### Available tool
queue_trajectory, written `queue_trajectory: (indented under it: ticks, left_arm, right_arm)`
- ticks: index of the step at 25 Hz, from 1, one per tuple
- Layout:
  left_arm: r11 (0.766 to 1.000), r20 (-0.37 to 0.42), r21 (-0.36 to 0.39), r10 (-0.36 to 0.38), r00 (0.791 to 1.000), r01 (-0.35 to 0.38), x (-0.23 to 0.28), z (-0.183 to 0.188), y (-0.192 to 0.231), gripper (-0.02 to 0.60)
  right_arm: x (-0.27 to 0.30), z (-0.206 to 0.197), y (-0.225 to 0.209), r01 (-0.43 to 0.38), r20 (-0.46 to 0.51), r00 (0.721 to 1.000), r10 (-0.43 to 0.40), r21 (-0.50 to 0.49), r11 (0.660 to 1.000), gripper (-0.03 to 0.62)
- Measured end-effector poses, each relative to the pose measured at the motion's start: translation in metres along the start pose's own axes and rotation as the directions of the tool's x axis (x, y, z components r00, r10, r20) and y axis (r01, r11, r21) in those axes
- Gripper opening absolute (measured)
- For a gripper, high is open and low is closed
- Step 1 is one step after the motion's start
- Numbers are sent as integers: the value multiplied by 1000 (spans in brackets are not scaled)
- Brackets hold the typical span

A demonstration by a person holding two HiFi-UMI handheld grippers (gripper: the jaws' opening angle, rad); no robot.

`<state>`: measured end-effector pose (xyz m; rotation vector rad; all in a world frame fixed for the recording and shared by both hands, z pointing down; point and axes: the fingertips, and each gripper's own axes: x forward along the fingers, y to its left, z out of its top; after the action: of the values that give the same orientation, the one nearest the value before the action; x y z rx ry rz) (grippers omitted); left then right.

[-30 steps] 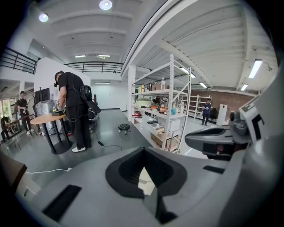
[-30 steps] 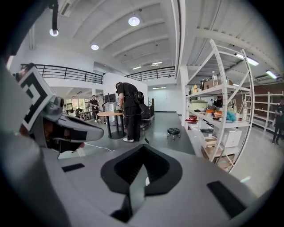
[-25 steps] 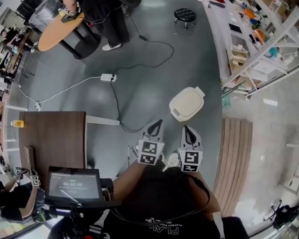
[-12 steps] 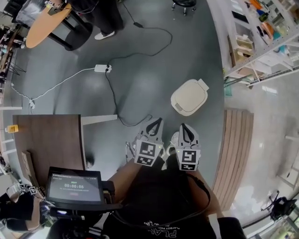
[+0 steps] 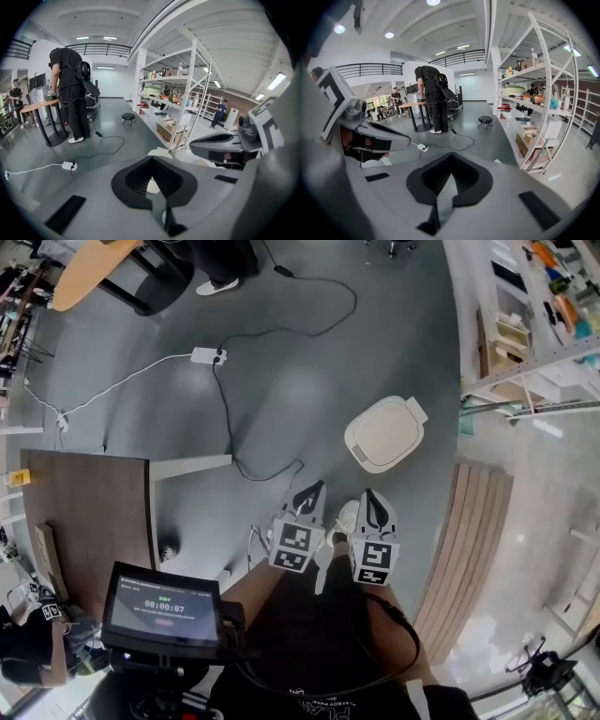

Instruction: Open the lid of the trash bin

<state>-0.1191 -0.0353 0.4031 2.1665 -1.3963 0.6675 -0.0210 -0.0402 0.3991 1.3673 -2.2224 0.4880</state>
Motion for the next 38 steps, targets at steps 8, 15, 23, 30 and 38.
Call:
queue_trajectory:
  ticks: [8, 15, 23, 30, 38]
  left_arm:
    - [1000, -56, -21, 16, 998, -17, 33, -24, 3, -3]
    - [1000, -32, -13, 7, 999, -8, 82, -34, -7, -2]
    - [999, -69, 16, -34, 997, 36, 112, -62, -16, -2]
    - [998, -86, 16, -60, 995, 61, 142, -85, -23, -3]
    - [997, -126, 25, -68, 990, 72, 187, -124, -19, -3]
  right_arm:
    - [26, -30, -20, -1, -59, 998, 3, 29, 1000, 0]
    - [58, -62, -34, -36, -78, 996, 38, 23, 999, 0]
    - [77, -92, -31, -50, -105, 993, 56, 62, 997, 0]
    - [96, -129, -31, -59, -130, 989, 70, 85, 995, 0]
    - [121, -173, -52, -11, -159, 987, 32, 128, 992, 0]
